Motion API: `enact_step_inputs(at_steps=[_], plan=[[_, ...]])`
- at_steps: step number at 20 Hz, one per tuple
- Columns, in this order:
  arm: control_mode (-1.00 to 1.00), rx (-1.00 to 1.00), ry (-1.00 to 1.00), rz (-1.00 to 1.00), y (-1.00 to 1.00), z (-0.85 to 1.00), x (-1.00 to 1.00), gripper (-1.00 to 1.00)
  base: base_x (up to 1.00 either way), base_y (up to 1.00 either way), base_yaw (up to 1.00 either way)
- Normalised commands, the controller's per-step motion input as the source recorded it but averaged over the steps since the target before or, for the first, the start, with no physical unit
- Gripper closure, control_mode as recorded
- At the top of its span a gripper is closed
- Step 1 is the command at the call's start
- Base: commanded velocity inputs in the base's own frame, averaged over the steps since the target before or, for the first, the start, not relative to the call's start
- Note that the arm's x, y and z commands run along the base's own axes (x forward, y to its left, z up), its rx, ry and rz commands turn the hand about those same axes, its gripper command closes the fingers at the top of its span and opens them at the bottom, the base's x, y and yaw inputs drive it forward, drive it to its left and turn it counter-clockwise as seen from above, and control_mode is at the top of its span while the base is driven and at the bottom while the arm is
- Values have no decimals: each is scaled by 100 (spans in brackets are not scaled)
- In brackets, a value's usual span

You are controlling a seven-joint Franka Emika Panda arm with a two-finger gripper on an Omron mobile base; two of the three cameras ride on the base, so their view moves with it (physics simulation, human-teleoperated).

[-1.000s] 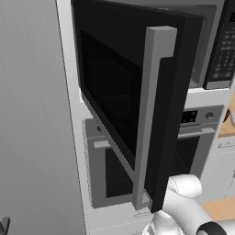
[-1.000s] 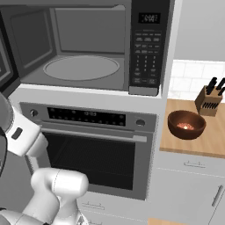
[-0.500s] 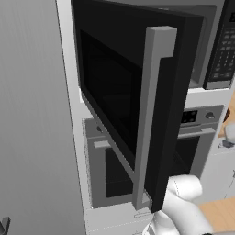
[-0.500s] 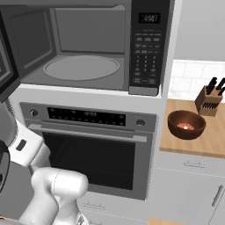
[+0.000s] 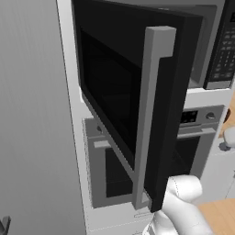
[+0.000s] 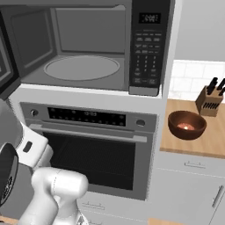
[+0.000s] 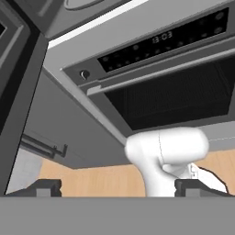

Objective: Open the microwave, place the bowl with waffle inside the microwave, then close the microwave door and turn it on.

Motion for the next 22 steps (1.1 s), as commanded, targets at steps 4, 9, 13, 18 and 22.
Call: enact_step_inputs(at_steps=[4, 9, 13, 18, 22], plan=[[100, 0, 0, 0, 0, 0, 0, -100, -10, -53, 4], [100, 0, 0, 0, 0, 0, 0, -100, -4, -96, 0], [100, 0, 0, 0, 0, 0, 0, -100, 0, -97, 0], [100, 0, 0, 0, 0, 0, 0, -100, 50, -47, 0], [100, 0, 0, 0, 0, 0, 0, -100, 91, -22, 2]])
